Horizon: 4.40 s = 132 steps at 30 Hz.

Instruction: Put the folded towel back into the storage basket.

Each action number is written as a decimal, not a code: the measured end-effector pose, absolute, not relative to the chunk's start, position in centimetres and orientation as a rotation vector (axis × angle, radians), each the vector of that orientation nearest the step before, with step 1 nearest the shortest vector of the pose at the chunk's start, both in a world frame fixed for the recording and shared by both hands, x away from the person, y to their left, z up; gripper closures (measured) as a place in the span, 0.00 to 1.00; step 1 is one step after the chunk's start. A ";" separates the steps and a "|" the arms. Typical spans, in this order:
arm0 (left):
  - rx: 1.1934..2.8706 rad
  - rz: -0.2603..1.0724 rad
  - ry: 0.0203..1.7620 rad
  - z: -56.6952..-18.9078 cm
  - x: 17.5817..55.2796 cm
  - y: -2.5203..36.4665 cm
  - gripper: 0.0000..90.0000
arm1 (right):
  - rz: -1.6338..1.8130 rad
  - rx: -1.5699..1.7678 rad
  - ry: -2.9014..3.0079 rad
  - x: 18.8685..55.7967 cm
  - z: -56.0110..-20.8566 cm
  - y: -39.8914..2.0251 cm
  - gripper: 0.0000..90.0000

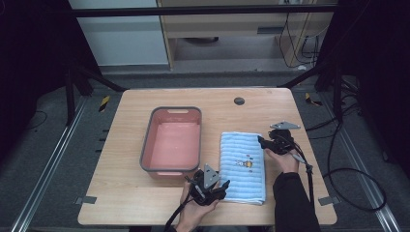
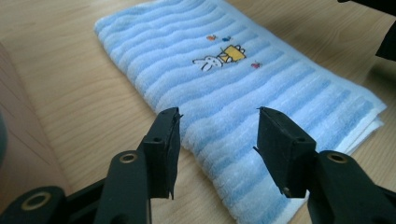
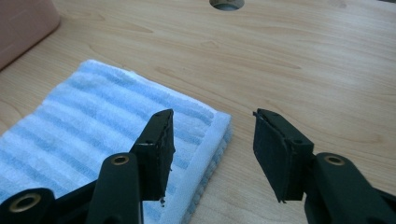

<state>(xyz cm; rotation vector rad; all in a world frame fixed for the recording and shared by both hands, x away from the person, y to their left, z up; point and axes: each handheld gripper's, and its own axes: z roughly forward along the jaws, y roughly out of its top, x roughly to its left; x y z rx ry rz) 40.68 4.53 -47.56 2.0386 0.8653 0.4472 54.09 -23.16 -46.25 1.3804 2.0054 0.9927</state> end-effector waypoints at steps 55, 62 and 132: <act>2.008 0.318 0.969 -49.4 41.1 5.0 0.95 | 1.137 1.402 2.100 53.8 -48.1 -22.6 0.91; 1.974 0.325 0.927 -47.3 40.7 5.6 0.95 | 1.183 1.332 2.071 53.0 -46.2 -22.1 0.91; 1.785 0.558 0.834 -35.0 40.4 13.9 0.95 | 1.366 1.024 1.945 53.2 -31.4 -13.8 0.92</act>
